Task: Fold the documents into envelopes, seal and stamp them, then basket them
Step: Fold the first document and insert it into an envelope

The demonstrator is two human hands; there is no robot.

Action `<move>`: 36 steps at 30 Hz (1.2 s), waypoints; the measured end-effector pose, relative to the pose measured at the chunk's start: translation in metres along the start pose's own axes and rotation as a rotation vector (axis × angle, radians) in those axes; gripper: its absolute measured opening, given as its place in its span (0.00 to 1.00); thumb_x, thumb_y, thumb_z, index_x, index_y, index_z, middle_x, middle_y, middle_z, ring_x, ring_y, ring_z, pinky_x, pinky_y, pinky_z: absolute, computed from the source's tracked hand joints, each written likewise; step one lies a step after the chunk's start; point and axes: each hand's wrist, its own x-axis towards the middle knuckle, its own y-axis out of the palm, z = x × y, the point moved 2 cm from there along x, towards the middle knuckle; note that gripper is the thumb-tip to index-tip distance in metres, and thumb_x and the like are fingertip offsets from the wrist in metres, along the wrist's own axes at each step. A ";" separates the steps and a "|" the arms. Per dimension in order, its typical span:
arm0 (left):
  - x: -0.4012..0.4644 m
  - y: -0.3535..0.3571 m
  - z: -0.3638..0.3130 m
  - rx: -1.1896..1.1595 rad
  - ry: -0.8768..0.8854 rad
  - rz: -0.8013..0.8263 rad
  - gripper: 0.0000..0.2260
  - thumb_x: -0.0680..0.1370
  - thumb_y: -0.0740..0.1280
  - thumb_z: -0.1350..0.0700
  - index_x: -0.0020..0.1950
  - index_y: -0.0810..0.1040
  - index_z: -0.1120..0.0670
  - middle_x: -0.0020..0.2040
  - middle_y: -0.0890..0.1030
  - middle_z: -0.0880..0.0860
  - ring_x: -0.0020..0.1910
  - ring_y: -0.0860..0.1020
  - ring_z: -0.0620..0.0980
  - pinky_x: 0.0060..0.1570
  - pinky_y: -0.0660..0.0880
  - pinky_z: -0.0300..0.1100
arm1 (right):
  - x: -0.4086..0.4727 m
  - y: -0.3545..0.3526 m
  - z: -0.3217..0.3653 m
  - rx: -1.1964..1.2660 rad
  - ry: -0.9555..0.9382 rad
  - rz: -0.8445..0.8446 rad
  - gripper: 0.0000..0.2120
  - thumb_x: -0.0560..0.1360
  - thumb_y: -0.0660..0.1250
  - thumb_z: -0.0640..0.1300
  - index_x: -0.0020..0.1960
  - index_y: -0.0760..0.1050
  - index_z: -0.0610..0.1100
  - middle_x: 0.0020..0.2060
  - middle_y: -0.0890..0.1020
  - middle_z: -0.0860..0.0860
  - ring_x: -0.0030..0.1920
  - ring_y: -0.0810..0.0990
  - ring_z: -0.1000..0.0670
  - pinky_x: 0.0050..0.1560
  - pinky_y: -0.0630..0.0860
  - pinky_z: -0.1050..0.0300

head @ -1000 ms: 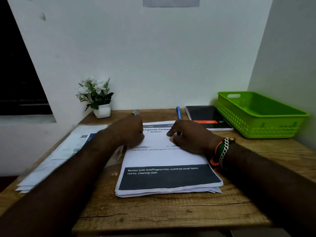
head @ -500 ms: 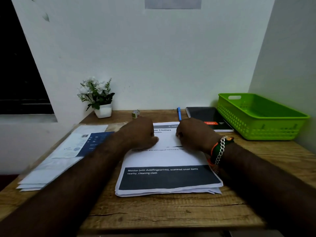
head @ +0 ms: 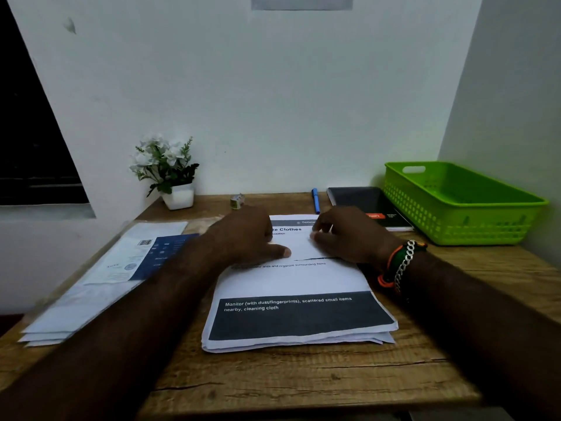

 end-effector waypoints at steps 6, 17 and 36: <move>0.004 0.006 0.007 -0.050 -0.010 0.026 0.22 0.72 0.72 0.32 0.56 0.78 0.45 0.43 0.69 0.38 0.47 0.71 0.43 0.44 0.67 0.42 | 0.006 0.007 -0.002 0.077 0.046 0.033 0.09 0.75 0.72 0.56 0.51 0.81 0.52 0.42 0.80 0.55 0.45 0.79 0.53 0.48 0.76 0.54; 0.012 0.013 -0.009 -0.386 0.084 -0.297 0.03 0.79 0.70 0.50 0.45 0.81 0.46 0.44 0.83 0.43 0.45 0.79 0.40 0.49 0.78 0.45 | 0.008 0.004 -0.007 0.695 0.114 -0.069 0.01 0.75 0.74 0.37 0.45 0.84 0.40 0.38 0.84 0.51 0.40 0.80 0.56 0.49 0.77 0.55; 0.002 -0.013 0.059 -0.496 0.027 -0.110 0.10 0.78 0.75 0.51 0.41 0.83 0.55 0.40 0.84 0.54 0.38 0.78 0.44 0.44 0.74 0.44 | 0.006 -0.003 -0.013 0.751 0.086 -0.173 0.02 0.75 0.75 0.38 0.45 0.86 0.39 0.37 0.84 0.52 0.38 0.79 0.60 0.47 0.74 0.60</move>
